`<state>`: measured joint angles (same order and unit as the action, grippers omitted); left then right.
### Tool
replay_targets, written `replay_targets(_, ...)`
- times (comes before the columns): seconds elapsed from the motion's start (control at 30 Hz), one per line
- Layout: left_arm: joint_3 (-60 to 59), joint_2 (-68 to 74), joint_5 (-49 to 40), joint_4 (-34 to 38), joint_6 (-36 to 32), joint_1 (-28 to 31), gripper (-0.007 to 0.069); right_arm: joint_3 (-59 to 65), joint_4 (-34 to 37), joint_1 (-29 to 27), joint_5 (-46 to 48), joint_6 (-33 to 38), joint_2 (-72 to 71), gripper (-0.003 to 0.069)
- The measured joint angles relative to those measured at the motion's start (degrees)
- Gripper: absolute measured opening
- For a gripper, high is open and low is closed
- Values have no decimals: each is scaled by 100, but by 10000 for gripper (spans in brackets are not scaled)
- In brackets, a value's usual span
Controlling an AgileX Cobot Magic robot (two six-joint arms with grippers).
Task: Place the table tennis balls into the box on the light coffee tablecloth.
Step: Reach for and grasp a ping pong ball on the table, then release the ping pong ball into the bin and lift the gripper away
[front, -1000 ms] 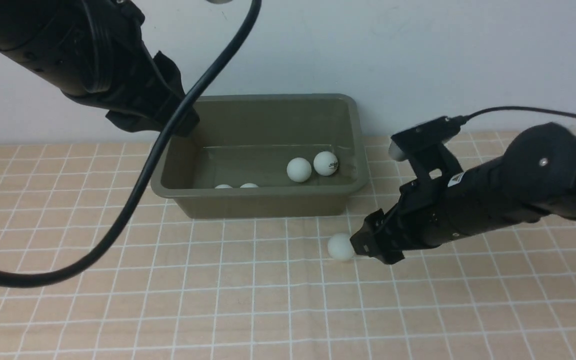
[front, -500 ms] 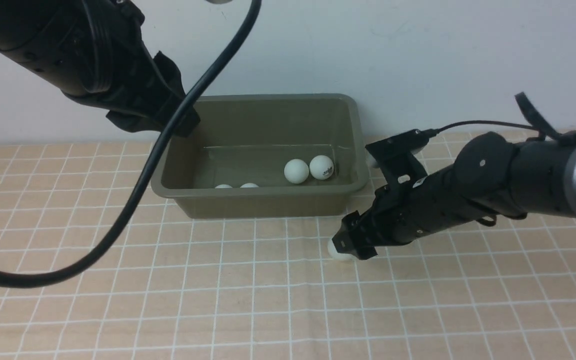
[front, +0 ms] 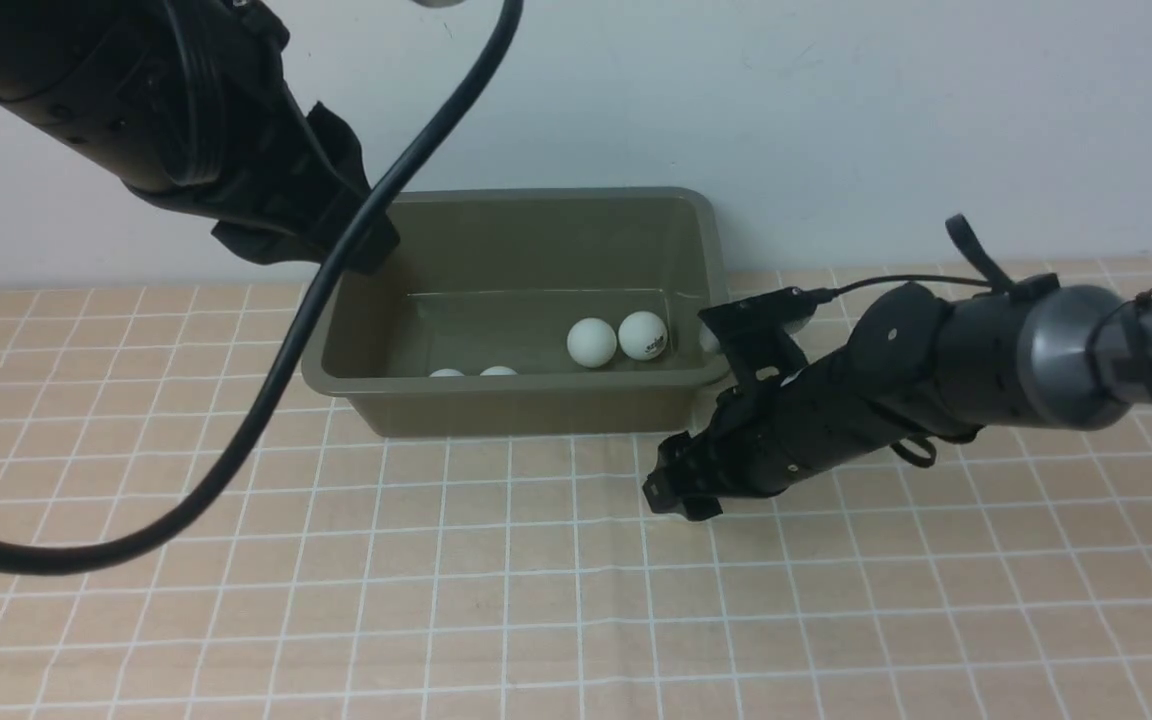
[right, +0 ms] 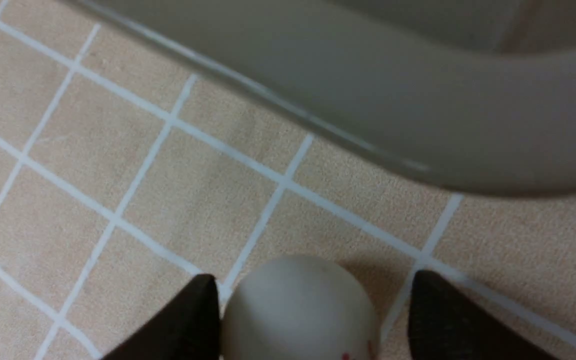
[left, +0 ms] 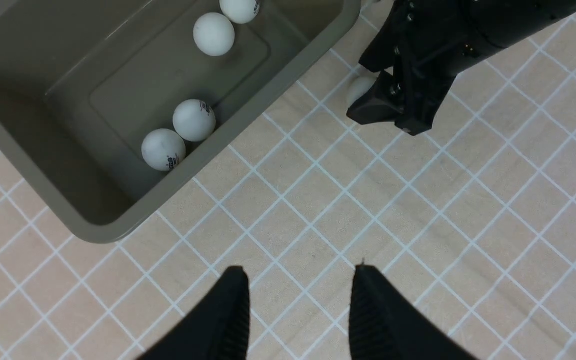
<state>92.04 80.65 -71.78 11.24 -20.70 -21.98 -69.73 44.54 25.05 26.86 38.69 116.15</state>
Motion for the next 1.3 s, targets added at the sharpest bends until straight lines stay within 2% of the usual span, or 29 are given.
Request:
replay_targets(0.07, 0, 0, 0, 0, 0, 0, 224, 0, 0, 0, 14, 0, 18, 360)
replay_targets(0.23, 0, 0, 0, 0, 0, 0, 224, 0, -439, -69, 379, -5, -201, 363)
replay_targets(0.37, 0, 0, 0, 0, 0, 0, 224, 0, -1400, -434, 1056, -438, -865, 363)
replay_targets(0.43, 0, 0, 0, 0, 0, 0, 224, 0, -1973, -824, 1478, -767, -1321, 363)
replay_targets(0.53, 0, 0, 0, 0, 0, 0, 224, 0, -2191, -1127, 1606, -766, -1695, 363)
replay_targets(0.63, 0, 0, 0, 0, 0, 0, 224, -51, -1718, -1126, 1501, -359, -1798, 363)
replay_targets(0.87, 0, 0, 0, 0, 0, 0, 224, -1038, 323, -566, 1462, 1296, -1030, 363)
replay_targets(0.97, 0, 0, 0, 0, 0, 0, 224, -1746, 540, -403, 1609, 1542, -447, 363)
replay_targets(1.2, 0, 0, 0, 0, 0, 0, 224, -3291, 583, -347, 2212, 1585, 783, 363)
replay_targets(1.3, 0, 0, 0, 0, 0, 0, 224, -3537, 583, -347, 2371, 1585, 977, 363)
